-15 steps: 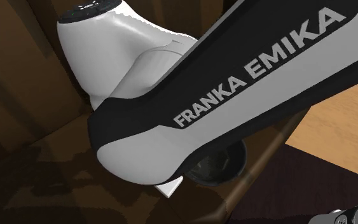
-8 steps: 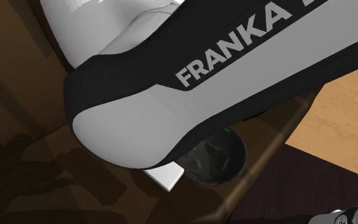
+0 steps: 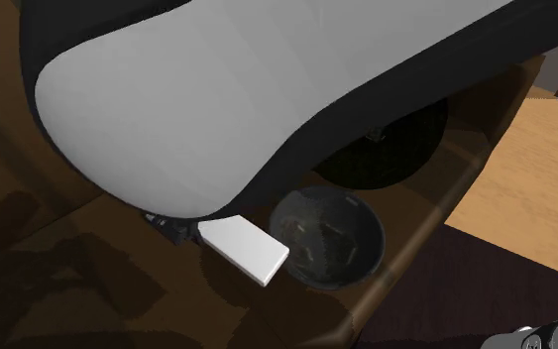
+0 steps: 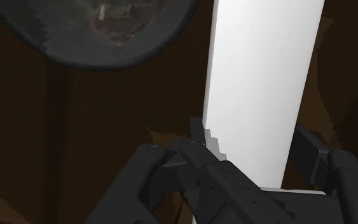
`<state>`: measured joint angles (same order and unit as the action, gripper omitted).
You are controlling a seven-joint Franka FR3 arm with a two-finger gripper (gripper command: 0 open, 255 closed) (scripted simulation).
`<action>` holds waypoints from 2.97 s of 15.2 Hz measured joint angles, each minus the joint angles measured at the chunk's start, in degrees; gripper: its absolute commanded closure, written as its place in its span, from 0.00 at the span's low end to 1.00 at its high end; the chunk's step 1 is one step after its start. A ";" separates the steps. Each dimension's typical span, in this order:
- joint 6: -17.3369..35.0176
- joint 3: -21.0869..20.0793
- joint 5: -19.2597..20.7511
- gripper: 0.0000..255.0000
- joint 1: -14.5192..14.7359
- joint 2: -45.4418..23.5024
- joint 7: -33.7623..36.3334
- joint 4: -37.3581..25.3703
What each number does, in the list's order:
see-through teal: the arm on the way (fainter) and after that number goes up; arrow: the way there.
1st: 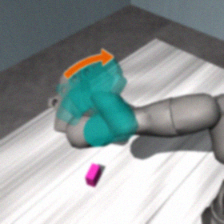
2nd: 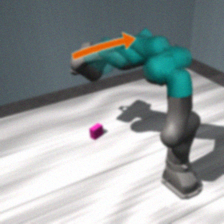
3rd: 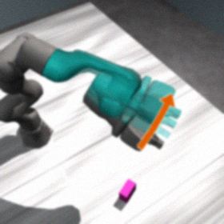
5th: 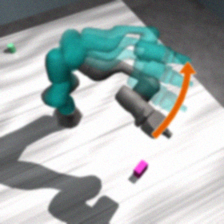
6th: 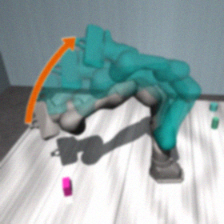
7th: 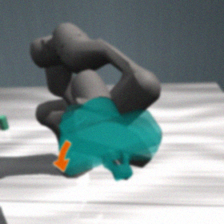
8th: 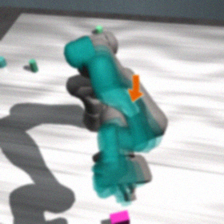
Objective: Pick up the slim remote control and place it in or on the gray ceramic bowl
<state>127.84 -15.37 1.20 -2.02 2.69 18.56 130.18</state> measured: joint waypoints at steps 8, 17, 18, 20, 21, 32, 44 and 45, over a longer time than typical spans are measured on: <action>-1.81 2.41 -2.24 1.00 -1.28 8.54 -5.23 6.47; -3.06 8.97 -2.90 1.00 -3.70 25.02 -15.02 21.57; -2.29 9.15 -2.84 1.00 -3.80 25.08 -15.29 22.41; -0.78 9.33 -2.75 1.00 -3.93 24.81 -15.57 23.66; 0.24 9.25 -2.75 1.00 -3.93 24.26 -15.49 24.14; 10.07 8.82 -2.38 1.00 -4.26 18.34 -15.10 28.06; 9.35 8.85 -2.47 0.00 -4.18 19.08 -15.14 27.97; 7.33 8.97 -2.54 0.00 -4.14 20.36 -15.27 27.15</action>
<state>135.16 -6.40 -1.33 -6.16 23.04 3.29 157.33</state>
